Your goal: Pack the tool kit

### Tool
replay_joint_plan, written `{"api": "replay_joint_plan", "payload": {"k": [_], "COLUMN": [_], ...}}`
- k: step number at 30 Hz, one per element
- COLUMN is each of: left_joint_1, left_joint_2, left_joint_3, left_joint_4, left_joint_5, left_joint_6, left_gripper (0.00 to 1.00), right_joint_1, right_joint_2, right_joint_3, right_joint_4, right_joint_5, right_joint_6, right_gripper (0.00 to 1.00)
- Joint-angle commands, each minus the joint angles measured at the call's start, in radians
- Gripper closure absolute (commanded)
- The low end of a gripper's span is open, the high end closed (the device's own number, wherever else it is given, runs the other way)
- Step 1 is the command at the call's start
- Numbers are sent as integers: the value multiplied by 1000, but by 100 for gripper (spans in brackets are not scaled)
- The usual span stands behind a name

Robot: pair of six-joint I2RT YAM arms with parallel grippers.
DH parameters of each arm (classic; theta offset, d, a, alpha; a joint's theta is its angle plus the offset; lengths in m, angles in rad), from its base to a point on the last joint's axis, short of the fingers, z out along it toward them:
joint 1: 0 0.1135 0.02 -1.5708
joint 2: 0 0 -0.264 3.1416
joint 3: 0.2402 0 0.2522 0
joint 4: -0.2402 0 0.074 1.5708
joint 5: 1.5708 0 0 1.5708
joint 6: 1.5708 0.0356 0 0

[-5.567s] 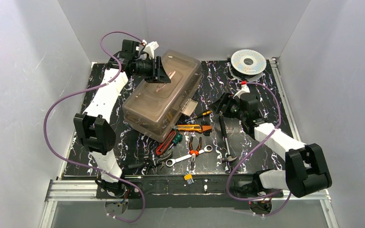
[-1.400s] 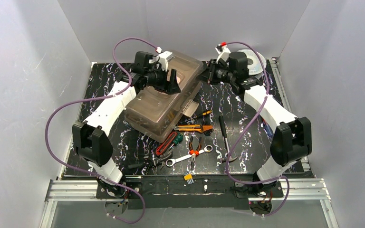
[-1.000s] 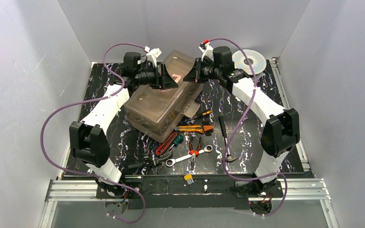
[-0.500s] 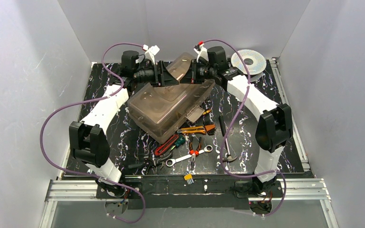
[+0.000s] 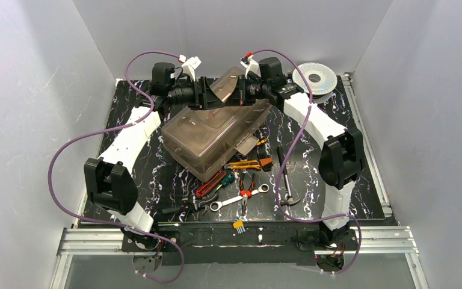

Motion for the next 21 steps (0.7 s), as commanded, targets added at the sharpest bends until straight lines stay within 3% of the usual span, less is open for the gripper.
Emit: {"api": "replay_joint_plan", "payload": {"k": [1,14,21], "left_joint_1": [-3,-28,-39], "left_joint_2": [-42,15,47], "left_joint_3": [32,91,110], "left_joint_4": [-70,-240,-269], "left_joint_5": [-36,-237,-261], "left_joint_6": [44,203,230], "left_gripper": [42,43,46], "right_joint_1": [4,0,-52], "right_joint_2": [-21,20,40], "right_joint_3": [12,88,146], "right_joint_4": [30,-38,-94], "right_joint_5": [-40,-62,-135], "right_joint_6": [-49,-121,-170], "right_gripper": [99,98,95]}}
